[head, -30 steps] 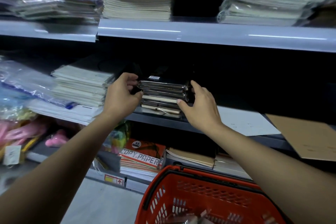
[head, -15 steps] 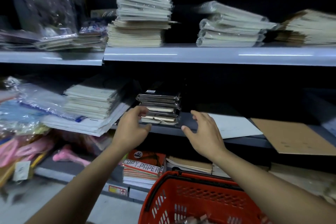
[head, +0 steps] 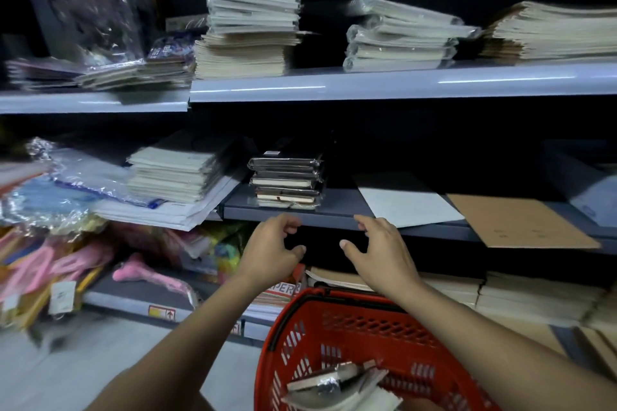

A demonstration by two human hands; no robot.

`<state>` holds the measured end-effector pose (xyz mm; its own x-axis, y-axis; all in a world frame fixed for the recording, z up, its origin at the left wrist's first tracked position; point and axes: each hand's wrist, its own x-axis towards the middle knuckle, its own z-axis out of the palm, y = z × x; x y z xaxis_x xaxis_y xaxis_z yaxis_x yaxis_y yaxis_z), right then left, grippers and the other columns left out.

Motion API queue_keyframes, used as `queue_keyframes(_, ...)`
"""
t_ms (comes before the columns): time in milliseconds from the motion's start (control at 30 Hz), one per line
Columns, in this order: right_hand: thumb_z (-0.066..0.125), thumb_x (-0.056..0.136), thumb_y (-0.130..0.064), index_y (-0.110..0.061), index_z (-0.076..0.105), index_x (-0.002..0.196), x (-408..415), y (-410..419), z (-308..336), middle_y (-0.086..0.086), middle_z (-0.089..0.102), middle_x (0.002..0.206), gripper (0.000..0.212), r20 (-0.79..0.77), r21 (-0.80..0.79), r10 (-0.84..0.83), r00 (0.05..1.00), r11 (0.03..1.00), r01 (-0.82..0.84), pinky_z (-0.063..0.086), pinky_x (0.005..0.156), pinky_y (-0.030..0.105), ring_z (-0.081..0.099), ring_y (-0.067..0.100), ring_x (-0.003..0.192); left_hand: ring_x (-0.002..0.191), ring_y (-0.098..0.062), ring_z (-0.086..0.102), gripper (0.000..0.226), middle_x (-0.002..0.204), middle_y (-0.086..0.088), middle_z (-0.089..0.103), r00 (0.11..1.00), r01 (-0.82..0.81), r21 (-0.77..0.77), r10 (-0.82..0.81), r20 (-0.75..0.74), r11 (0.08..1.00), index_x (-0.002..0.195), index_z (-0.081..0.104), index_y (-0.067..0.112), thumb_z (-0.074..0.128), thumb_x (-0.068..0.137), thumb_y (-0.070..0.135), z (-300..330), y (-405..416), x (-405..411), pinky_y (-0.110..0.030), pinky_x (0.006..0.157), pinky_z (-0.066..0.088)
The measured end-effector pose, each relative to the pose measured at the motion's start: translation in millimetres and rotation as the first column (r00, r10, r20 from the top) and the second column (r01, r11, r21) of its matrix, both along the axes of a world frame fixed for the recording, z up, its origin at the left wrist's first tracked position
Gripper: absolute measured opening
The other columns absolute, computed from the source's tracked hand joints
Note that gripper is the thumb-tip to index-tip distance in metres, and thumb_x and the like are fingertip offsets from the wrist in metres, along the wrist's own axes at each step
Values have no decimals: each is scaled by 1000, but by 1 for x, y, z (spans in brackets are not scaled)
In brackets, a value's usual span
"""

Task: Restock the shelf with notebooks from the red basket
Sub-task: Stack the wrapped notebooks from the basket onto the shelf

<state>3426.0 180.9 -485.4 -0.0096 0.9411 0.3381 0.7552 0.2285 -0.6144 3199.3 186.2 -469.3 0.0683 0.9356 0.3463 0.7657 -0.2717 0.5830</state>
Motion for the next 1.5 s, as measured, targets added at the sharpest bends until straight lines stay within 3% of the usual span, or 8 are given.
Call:
queue_keyframes(433,69,93,-43,-18,60,142,21,-10,-88,6,64,127,55,114,-191,10,993,981,12,48,104,36,57,27,124,94,-16,66,30,100,7,68,998,32,-332,-46,-34,943,111,64,27,74,83,26,-86,-3,39,-31,86,56)
queue_keyframes(533,70,93,-42,-17,61,140,24,-9,-114,7,64,130,54,148,-281,38,988,960,5,46,107,35,57,27,127,89,-19,67,20,85,9,65,999,17,-448,-28,-18,894,94,60,33,72,83,21,-117,-1,48,-34,85,57)
queue_keyframes(667,68,93,-45,-20,62,141,21,-14,-148,6,65,132,55,129,-411,63,990,911,-4,50,105,37,61,27,125,103,-25,68,22,109,-8,74,1000,21,-612,-24,3,790,111,76,11,61,95,13,-153,5,54,-26,85,51)
queue_keyframes(900,56,98,-54,-26,63,138,0,-22,-193,5,65,134,50,98,-559,120,988,828,-45,50,105,39,61,28,125,74,-16,54,28,95,-8,63,999,-41,-816,19,-37,576,115,70,2,52,102,19,-221,15,50,-24,59,40)
queue_keyframes(1067,49,97,-60,-33,58,144,-16,-23,-210,11,61,136,55,129,-638,161,979,769,-42,48,107,39,56,35,131,114,-35,65,33,124,-21,68,995,-42,-889,-63,-80,456,117,68,2,40,102,11,-256,24,49,-33,80,45)
queue_keyframes(1200,39,92,-79,-37,64,136,-22,-27,-216,12,58,134,66,233,-706,235,944,709,-2,48,105,42,50,36,131,106,-26,63,12,119,-8,70,992,-22,-909,-103,-71,416,98,64,21,52,101,22,-278,27,43,-32,88,45)
queue_keyframes(1367,48,85,-80,-46,69,121,-24,-31,-222,9,65,133,54,260,-737,261,930,675,17,46,107,44,43,33,137,113,-24,60,32,123,-3,68,999,-25,-936,-23,-35,351,122,70,21,59,99,39,-286,28,46,-36,96,41)
queue_keyframes(1500,55,85,-75,-47,67,124,-21,-33,-223,-5,72,126,49,275,-725,266,924,688,17,47,105,41,59,28,125,117,-27,59,37,127,-6,66,996,-49,-943,-54,-71,329,126,67,24,51,100,45,-283,28,47,-39,94,40)
